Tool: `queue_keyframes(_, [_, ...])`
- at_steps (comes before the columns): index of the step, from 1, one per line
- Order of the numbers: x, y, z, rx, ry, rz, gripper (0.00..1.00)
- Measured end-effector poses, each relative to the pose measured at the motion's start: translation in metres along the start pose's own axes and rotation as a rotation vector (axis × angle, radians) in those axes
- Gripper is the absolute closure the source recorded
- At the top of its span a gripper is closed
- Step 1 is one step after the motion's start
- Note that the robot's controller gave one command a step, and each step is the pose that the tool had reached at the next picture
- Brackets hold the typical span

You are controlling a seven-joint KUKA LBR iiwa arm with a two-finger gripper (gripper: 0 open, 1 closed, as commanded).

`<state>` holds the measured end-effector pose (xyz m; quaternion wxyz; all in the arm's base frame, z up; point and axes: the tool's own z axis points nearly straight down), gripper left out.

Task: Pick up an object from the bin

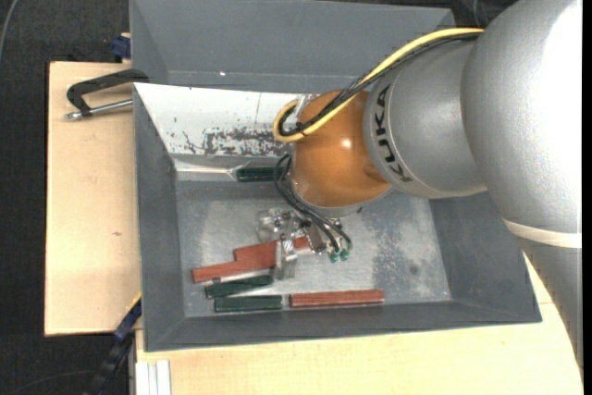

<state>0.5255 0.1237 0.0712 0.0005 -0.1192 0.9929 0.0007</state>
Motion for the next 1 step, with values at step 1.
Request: queue_keyframes(1, [0.0221, -0.0155, -0.1639, 0.003, -0.011, -0.198, 1.0])
